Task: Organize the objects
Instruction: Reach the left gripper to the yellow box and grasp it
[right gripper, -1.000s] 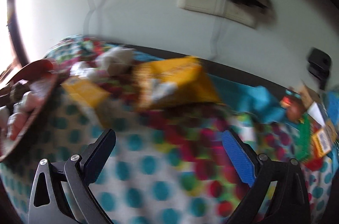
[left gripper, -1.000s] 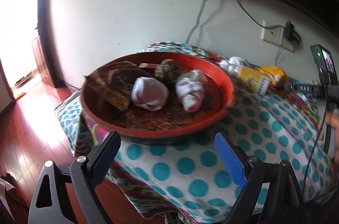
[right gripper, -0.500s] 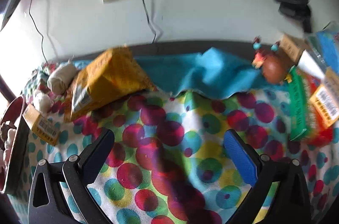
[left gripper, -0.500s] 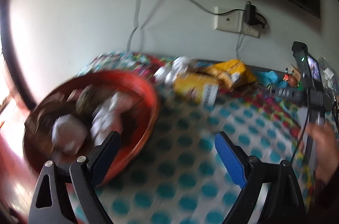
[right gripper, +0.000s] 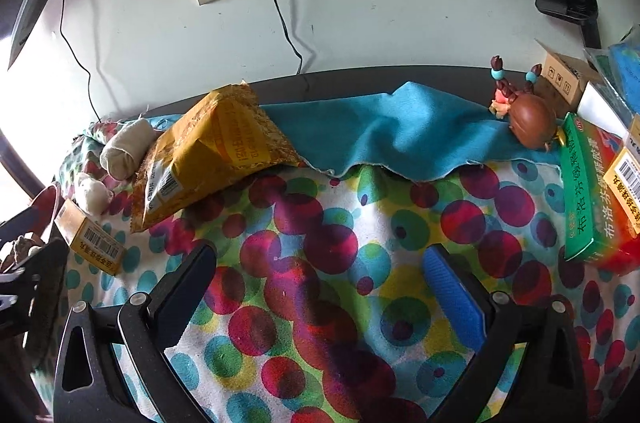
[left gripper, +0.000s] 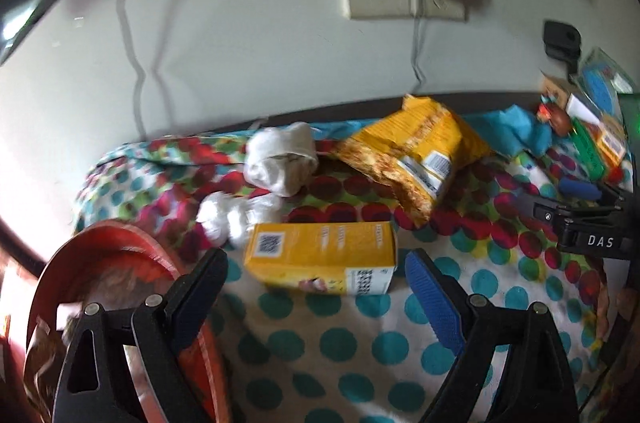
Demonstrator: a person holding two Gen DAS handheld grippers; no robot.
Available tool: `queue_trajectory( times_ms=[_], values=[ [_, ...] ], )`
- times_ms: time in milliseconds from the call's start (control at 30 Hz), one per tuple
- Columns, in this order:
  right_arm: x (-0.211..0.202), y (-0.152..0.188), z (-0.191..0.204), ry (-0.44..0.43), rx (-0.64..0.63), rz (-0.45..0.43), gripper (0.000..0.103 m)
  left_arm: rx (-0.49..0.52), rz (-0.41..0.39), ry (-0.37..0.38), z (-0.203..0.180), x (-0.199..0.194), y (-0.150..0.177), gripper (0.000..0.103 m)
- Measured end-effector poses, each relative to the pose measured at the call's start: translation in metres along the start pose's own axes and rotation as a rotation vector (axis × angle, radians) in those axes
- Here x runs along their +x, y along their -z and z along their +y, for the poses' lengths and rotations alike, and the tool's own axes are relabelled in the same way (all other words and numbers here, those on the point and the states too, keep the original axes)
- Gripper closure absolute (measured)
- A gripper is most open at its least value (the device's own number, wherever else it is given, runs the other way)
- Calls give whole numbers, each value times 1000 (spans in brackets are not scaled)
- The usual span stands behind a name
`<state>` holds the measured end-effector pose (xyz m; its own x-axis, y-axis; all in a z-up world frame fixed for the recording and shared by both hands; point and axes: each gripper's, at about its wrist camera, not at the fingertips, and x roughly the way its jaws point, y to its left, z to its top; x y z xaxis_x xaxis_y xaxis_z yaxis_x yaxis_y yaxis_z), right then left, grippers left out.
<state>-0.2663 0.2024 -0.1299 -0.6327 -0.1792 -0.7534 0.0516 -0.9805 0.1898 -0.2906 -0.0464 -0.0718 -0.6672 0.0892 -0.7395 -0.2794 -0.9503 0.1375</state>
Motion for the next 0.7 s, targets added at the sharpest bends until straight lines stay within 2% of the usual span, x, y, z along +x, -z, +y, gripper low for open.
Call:
queue_trajectory(
  times_ms=[133,233,333,533,700],
  values=[
    [2,0,2,-11,-2,4,0,48,62,-2,-5,22,-5,10],
    [3,-1,3,-17,-1,3,0,61,61,-36,-6,29,-6,8],
    [2,0,1,-17,0,3,0,42,64,-33,-4,31,-11,8],
    [3,0,3,-16,0,1,0,78,94,-49,2,37,-15,8],
    [1,-1,4,-19,1,-7,0,92,124,-29,8,38,-19,5]
  ],
)
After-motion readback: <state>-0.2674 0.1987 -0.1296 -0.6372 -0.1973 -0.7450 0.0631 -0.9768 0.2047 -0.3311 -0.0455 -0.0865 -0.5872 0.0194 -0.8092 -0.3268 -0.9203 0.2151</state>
